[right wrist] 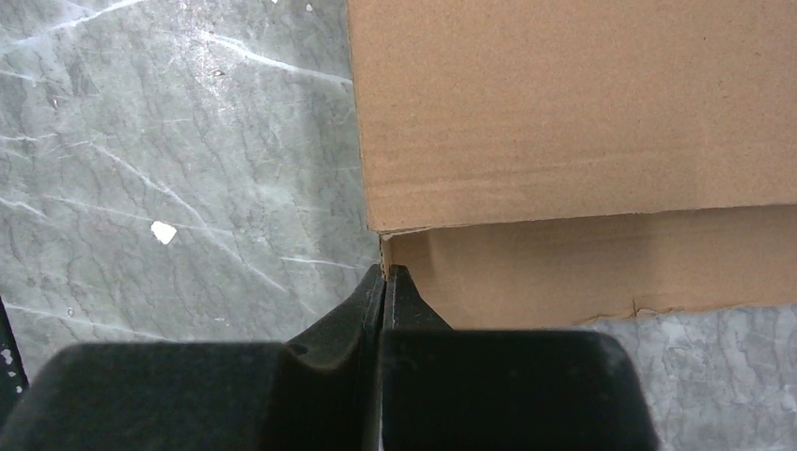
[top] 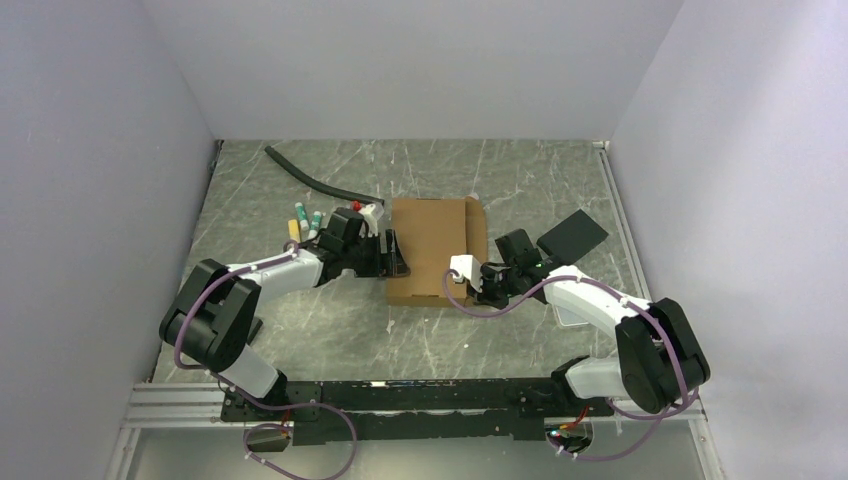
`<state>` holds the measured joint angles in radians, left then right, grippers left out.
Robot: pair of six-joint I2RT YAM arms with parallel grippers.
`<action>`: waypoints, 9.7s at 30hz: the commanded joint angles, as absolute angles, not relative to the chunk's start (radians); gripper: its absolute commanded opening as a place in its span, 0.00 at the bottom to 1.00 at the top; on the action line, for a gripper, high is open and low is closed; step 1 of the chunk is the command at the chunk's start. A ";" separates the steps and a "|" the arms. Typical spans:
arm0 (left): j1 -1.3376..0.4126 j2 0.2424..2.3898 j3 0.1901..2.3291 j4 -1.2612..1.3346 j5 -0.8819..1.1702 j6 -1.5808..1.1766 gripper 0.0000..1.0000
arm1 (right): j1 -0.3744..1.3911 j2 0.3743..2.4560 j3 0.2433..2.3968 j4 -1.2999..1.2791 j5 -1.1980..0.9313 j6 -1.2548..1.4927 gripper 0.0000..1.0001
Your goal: Fold the paper box
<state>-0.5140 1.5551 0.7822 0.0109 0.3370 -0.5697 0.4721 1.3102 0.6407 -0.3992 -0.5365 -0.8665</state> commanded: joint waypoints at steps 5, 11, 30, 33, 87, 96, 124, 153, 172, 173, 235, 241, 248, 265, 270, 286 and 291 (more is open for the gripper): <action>-0.517 1.555 0.752 0.080 0.386 -0.588 0.80 | 0.481 1.328 0.679 -0.384 -0.559 -0.834 0.00; -0.518 1.574 0.749 0.106 0.416 -0.595 0.76 | 0.504 1.322 0.690 -0.354 -0.562 -0.793 0.00; -0.599 1.662 0.794 0.135 0.426 -0.621 0.68 | 0.549 1.341 0.739 -0.289 -0.551 -0.623 0.00; -0.599 1.659 0.797 0.106 0.388 -0.619 0.69 | 0.547 1.346 0.746 -0.351 -0.542 -0.682 0.12; -0.509 0.850 0.440 -0.169 0.307 -0.823 0.57 | 0.080 1.397 1.025 -0.178 -0.771 -0.190 0.61; -0.564 0.824 0.284 0.060 0.350 -0.924 0.50 | -0.073 1.466 0.943 -0.082 -0.897 -0.108 0.62; -0.564 0.658 0.300 -0.082 0.218 -0.876 0.90 | -0.214 1.440 0.879 -0.077 -1.071 -0.165 0.63; -0.564 0.826 0.442 -0.008 0.257 -0.753 0.91 | -0.215 1.443 0.890 -0.127 -1.076 -0.240 0.64; -0.450 1.121 0.605 -0.032 0.391 -0.731 0.91 | -0.025 1.751 1.254 -0.353 -0.854 -0.384 0.67; -0.451 1.100 0.578 -0.043 0.396 -0.760 0.89 | -0.010 1.759 1.277 -0.354 -0.857 -0.378 0.67; -0.335 1.679 0.901 -0.066 0.434 -0.770 0.82 | 0.150 1.544 0.778 0.092 -0.880 0.070 0.50; -0.311 1.754 1.017 -0.118 0.450 -0.708 0.83 | 0.150 1.485 0.684 0.193 -0.921 0.104 0.62; -0.277 1.760 1.088 -0.175 0.384 -0.640 0.85 | 0.086 1.455 0.683 0.195 -0.910 0.085 0.70; -0.259 1.293 0.717 -0.116 0.466 -0.737 0.90 | 0.050 1.694 1.103 -0.118 -0.981 -0.094 0.84; -0.267 1.324 0.695 -0.107 0.496 -0.747 0.90 | 0.092 1.897 1.353 -0.271 -0.965 -0.137 0.84; -0.271 1.635 0.854 -0.043 0.557 -0.733 0.78 | 0.141 2.132 1.520 -0.320 -0.913 -0.110 0.77; -0.272 1.690 0.938 -0.107 0.527 -0.693 0.75 | 0.144 2.121 1.479 -0.304 -0.900 -0.101 0.71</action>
<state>-0.2661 1.6623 0.8516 -0.0860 0.5358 -0.7250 0.1402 2.1368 1.4754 -0.3183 -0.9180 -0.1028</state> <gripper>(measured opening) 0.764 0.740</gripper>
